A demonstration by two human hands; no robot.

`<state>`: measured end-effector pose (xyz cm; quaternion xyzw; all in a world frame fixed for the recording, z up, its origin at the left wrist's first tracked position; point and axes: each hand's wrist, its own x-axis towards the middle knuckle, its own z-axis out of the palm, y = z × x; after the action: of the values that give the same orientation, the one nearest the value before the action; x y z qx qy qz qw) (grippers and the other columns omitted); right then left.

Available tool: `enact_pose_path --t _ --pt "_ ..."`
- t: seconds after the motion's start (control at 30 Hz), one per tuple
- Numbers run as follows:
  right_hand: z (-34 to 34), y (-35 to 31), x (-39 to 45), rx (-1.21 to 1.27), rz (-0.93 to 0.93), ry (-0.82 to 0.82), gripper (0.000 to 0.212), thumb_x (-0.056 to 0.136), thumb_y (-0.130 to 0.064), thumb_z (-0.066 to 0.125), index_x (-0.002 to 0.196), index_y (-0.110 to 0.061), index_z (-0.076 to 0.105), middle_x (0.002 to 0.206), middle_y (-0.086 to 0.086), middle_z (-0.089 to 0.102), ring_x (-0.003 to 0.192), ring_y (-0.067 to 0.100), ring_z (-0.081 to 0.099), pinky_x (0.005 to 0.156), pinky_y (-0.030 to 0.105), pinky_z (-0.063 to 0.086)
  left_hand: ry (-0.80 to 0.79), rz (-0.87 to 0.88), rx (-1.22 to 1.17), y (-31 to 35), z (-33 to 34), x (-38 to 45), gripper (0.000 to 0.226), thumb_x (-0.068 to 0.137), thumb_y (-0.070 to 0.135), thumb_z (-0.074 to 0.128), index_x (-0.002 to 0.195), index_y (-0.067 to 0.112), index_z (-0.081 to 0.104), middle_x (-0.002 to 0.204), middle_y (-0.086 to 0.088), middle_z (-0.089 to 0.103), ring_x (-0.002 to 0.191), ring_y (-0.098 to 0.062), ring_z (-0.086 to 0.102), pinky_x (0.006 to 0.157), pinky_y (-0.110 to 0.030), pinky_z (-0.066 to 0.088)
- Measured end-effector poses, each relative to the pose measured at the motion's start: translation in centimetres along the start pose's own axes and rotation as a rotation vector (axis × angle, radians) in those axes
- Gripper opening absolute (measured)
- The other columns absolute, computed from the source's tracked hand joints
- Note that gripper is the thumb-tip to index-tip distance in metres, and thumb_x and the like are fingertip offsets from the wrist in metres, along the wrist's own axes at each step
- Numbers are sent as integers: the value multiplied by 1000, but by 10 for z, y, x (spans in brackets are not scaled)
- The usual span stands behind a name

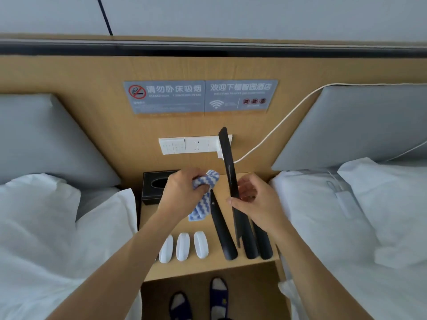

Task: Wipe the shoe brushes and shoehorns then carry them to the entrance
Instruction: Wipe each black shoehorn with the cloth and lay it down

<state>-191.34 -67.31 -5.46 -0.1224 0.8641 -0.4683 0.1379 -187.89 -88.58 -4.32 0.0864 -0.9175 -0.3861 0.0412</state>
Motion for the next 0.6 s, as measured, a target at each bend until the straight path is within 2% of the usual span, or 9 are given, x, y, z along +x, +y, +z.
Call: enact_pose_path --t 0.07,0.13,0.3,0.43,0.6 --pt "7 17 -4 -126 4 -28 42 74 -51 80 105 -40 54 100 -20 66 95 -2 63 77 18 54 -9 -51 -12 -14 8 -2 15 86 22 72 101 24 70 88 11 66 83 -7 62 67 -11 41" --pt "13 33 -6 -217 19 -66 43 76 -52 79 108 -41 52 102 -20 64 95 -2 61 76 16 51 -26 -97 -25 -26 15 -4 17 86 22 72 103 26 69 88 12 65 84 -7 62 67 -11 40" --pt "33 73 -2 -303 104 -150 41 78 -43 81 105 -26 55 98 -10 63 89 6 61 73 23 52 -42 -227 -53 -51 34 -9 17 86 21 71 88 34 61 78 16 62 75 1 60 60 -9 40" --pt "48 109 11 -389 182 -220 40 81 -43 79 105 -20 56 98 -5 63 89 11 62 76 29 55 -62 -305 -58 -67 48 -14 13 87 25 70 91 33 61 81 18 61 77 1 59 60 -12 40" --pt "63 152 43 -454 308 -228 34 82 -48 76 93 -24 55 84 -9 60 73 1 56 56 16 37 -56 -352 -72 -80 65 -13 12 88 25 70 97 28 63 85 12 63 79 -1 60 60 -13 41"
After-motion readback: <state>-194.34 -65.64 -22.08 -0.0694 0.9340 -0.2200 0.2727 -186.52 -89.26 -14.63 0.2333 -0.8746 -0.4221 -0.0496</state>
